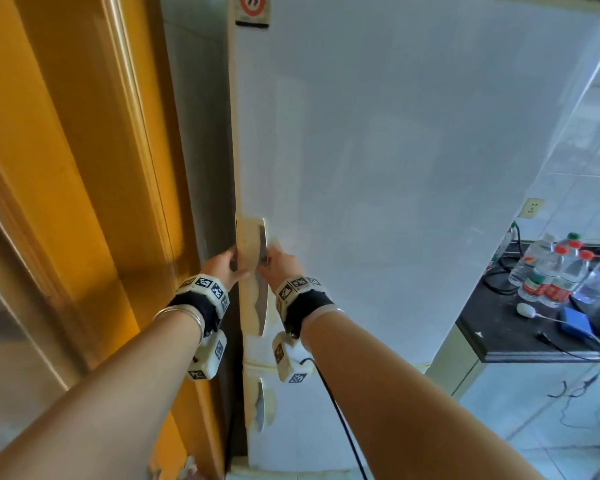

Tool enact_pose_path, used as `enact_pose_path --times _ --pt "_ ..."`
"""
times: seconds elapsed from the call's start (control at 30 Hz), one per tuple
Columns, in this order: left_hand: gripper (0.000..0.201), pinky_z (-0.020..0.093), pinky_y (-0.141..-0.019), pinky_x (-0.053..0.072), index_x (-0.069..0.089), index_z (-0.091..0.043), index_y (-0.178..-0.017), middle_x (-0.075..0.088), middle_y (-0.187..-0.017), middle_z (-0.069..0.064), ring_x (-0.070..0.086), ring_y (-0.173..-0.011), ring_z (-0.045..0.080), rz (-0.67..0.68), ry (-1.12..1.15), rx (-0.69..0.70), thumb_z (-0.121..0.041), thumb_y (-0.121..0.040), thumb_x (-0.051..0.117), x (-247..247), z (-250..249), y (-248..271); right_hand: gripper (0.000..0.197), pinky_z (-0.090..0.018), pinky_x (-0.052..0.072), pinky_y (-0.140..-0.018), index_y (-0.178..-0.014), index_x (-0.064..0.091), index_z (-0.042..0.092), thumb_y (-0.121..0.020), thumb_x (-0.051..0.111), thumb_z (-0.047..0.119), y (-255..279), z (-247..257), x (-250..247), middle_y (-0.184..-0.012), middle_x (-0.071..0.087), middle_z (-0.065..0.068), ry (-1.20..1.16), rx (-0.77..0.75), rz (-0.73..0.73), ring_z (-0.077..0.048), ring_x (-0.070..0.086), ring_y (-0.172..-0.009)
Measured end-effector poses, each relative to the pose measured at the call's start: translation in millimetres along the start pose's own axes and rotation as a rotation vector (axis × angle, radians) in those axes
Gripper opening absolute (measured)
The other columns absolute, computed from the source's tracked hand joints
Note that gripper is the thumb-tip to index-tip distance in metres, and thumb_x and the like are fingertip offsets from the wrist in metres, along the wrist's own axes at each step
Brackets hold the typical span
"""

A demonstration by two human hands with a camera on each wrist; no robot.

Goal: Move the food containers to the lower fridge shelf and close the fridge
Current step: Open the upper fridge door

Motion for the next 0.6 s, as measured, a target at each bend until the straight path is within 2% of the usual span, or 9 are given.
enact_pose_path --times 0.1,0.2,0.33,0.47,0.53,0.6 --pt "0.055 0.045 -0.112 0.035 0.038 -0.017 -0.142 0.05 -0.142 0.008 0.046 -0.133 0.029 0.001 -0.003 0.019 -0.022 -0.09 0.058 -2 5 -1 0.023 -0.03 0.05 -0.077 -0.114 0.056 0.011 -0.096 0.048 0.023 -4 2 -3 -0.087 0.056 -0.004 0.061 -0.008 -0.033 -0.025 0.064 -0.09" --pt "0.058 0.043 -0.113 0.035 0.034 -0.016 -0.144 0.045 -0.147 0.007 0.043 -0.135 0.028 0.003 -0.054 0.018 -0.023 -0.091 0.057 -4 13 -2 0.02 -0.028 0.045 -0.072 -0.108 0.059 0.012 -0.095 0.048 0.023 -4 6 -2 -0.084 0.053 -0.001 0.106 -0.028 -0.045 -0.021 0.057 -0.08" --pt "0.064 0.041 -0.11 0.039 0.029 -0.017 -0.147 0.043 -0.148 0.008 0.044 -0.134 0.028 -0.005 -0.13 -0.057 -0.027 -0.09 0.058 -9 29 0 0.02 -0.03 0.049 -0.073 -0.107 0.059 0.011 -0.095 0.047 0.023 8 6 -2 -0.084 0.056 -0.003 0.119 -0.037 -0.048 -0.021 0.056 -0.076" --pt "0.065 0.043 -0.109 0.041 0.03 -0.016 -0.146 0.044 -0.147 0.012 0.046 -0.132 0.03 -0.001 -0.169 -0.091 -0.027 -0.089 0.06 -10 25 12 0.02 -0.035 0.057 -0.079 -0.111 0.054 0.014 -0.095 0.048 0.024 25 1 -2 -0.095 0.067 -0.009 0.149 -0.052 -0.026 -0.025 0.067 -0.085" --pt "0.064 0.043 -0.109 0.039 0.033 -0.014 -0.144 0.044 -0.146 0.012 0.045 -0.133 0.031 -0.013 -0.164 -0.078 -0.024 -0.088 0.061 -10 14 21 0.022 -0.037 0.058 -0.079 -0.113 0.054 0.014 -0.094 0.049 0.025 33 3 -3 -0.093 0.067 -0.009 0.147 -0.055 -0.022 -0.025 0.067 -0.083" --pt "0.06 0.044 -0.108 0.039 0.038 -0.012 -0.141 0.046 -0.144 0.012 0.046 -0.132 0.032 -0.023 -0.159 -0.063 -0.02 -0.087 0.063 -9 6 29 0.023 -0.034 0.057 -0.077 -0.115 0.052 0.014 -0.094 0.048 0.023 43 3 -1 -0.087 0.062 -0.005 0.125 -0.048 -0.023 -0.023 0.063 -0.078"
Point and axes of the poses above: each hand's wrist, its own y-axis away from the middle knuckle, its own x-axis out of the palm, z = x × y, the point moved 9 cm from there along -y, towards the middle knuckle
